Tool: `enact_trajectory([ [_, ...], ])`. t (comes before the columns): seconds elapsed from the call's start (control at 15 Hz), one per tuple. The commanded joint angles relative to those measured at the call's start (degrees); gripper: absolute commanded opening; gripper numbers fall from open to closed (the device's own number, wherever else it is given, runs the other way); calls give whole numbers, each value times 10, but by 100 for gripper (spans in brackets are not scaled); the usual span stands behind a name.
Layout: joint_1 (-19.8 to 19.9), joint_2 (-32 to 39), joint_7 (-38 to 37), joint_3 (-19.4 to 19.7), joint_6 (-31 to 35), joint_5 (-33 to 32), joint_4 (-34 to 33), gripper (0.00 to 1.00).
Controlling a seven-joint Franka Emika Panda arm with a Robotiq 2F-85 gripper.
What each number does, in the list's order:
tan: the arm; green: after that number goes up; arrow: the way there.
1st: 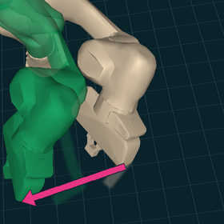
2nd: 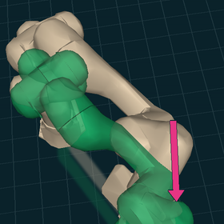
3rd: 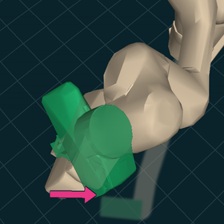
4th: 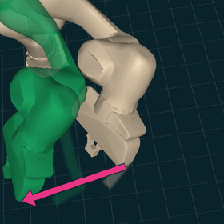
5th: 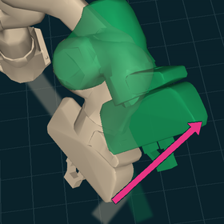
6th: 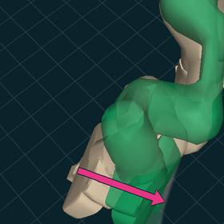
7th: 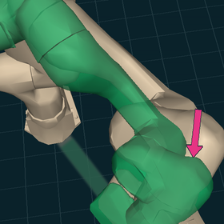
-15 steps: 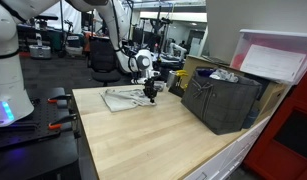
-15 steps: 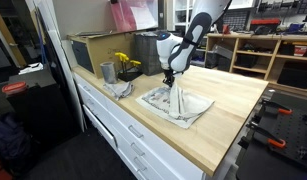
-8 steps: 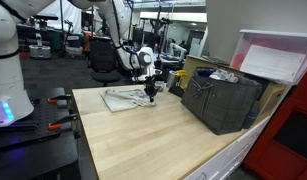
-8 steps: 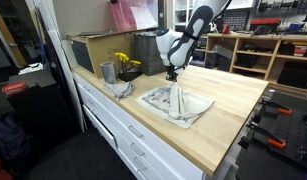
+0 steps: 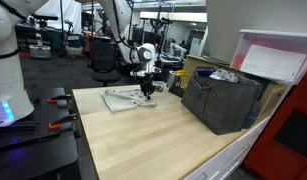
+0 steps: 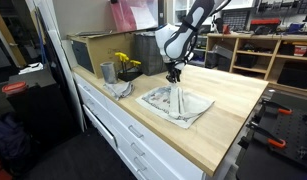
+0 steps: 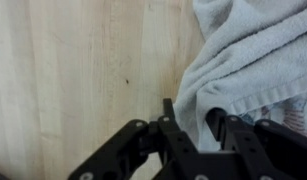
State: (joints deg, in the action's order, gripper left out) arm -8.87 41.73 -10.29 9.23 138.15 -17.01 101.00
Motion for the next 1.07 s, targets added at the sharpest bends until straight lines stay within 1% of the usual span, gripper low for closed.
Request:
enact_trajectory([
  [0.0, 52, 12, 62, -38, -68, 46, -22, 72],
  [0.07, 63, 18, 73, -43, -80, 55, -26, 67],
  [0.13, 72, 19, 84, -48, -89, 62, -30, 48],
  [0.2, 79, 22, 91, -51, -97, 68, -34, 56],
  [0.27, 84, 21, 98, -55, -98, 73, -35, 80],
  [0.33, 89, 21, 103, -58, -100, 77, -38, 81],
  [0.4, 92, 17, 107, -61, -100, 82, -38, 85],
  [0.47, 95, 14, 111, -63, -99, 86, -39, 92],
  [0.53, 95, 11, 108, -64, -99, 90, -40, 63],
  [0.6, 96, 10, 108, -66, -101, 92, -43, 53],
  [0.67, 95, 8, 105, -66, -103, 94, -45, 51],
  [0.73, 96, 8, 106, -68, -106, 98, -49, 45],
  [0.8, 96, 8, 106, -68, -109, 101, -52, 35],
  [0.93, 94, 10, 98, -65, -119, 106, -58, 22],
  [1.0, 93, 10, 96, -64, -124, 107, -60, 13],
])
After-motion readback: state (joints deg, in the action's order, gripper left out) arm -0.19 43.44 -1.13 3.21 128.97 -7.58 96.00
